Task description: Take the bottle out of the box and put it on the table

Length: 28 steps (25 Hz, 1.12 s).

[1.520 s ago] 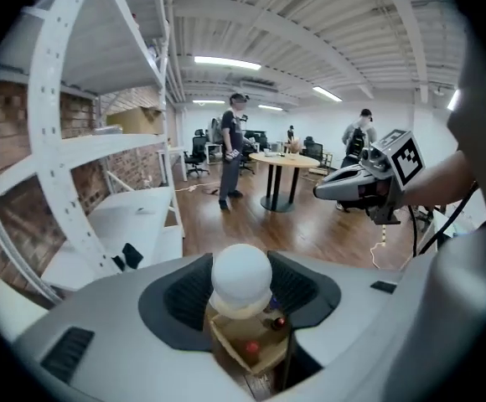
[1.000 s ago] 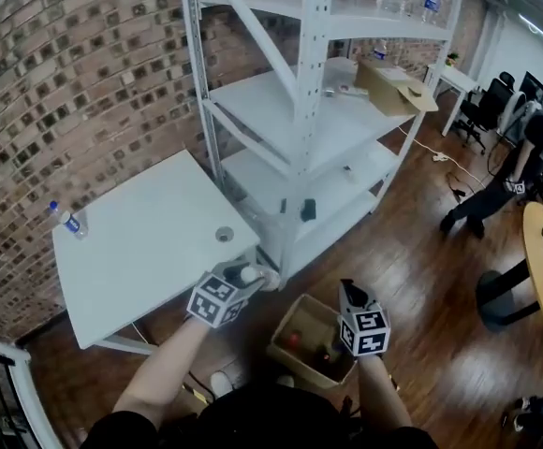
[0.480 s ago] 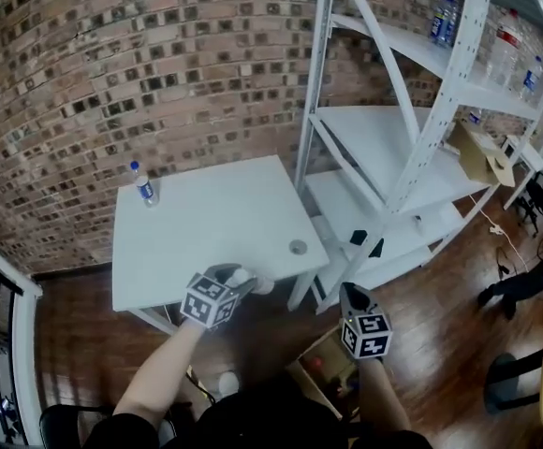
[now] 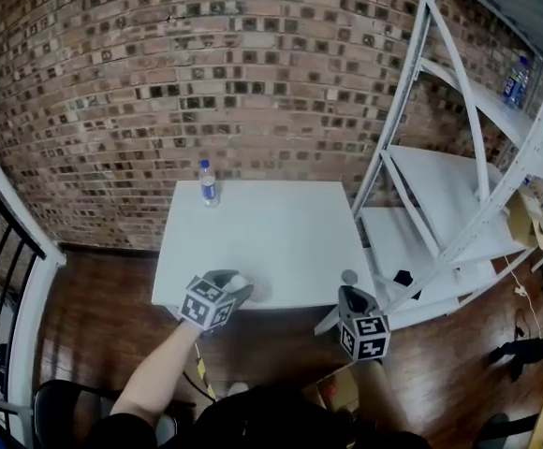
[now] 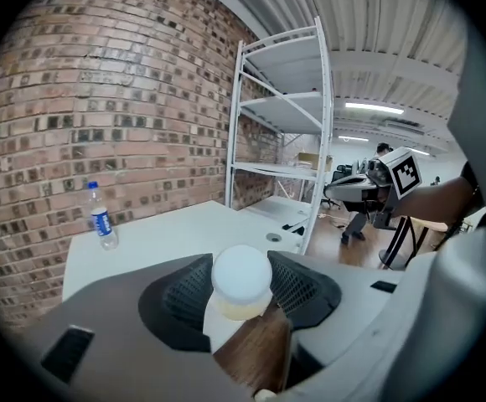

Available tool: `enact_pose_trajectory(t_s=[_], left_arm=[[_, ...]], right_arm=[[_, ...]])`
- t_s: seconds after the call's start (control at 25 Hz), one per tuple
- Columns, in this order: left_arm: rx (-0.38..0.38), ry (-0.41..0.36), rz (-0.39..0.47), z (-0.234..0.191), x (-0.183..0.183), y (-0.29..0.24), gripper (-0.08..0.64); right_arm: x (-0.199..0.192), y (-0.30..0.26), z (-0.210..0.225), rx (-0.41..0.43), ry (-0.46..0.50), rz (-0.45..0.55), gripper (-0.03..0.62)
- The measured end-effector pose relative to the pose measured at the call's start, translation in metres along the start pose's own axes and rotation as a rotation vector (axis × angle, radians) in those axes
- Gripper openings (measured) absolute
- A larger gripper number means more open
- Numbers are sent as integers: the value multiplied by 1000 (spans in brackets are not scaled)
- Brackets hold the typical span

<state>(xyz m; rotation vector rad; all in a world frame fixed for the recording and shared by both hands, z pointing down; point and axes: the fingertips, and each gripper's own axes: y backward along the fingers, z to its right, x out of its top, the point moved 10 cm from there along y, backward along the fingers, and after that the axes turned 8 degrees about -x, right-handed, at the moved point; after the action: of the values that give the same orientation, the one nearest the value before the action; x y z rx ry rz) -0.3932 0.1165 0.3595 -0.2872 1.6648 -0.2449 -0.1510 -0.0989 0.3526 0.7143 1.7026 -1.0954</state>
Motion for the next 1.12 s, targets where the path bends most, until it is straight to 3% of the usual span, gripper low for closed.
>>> enact_pose_trajectory(t_s=[0.32,0.52,0.84,1.12], left_arm=[[68,-11,3,-81,1,56,198],[59,-27,2,-110,9,67,198],[49,-28,-18,-136,20,10,198],[115,-58,-48,-167,56,-62,198]], right_arm=[[40,-70,-78,97,64,23,2],[61,-95,-102,118,70,32,2],[68,-150,-63,123,90,24,2],[86,-220,2,158,71,66,2]])
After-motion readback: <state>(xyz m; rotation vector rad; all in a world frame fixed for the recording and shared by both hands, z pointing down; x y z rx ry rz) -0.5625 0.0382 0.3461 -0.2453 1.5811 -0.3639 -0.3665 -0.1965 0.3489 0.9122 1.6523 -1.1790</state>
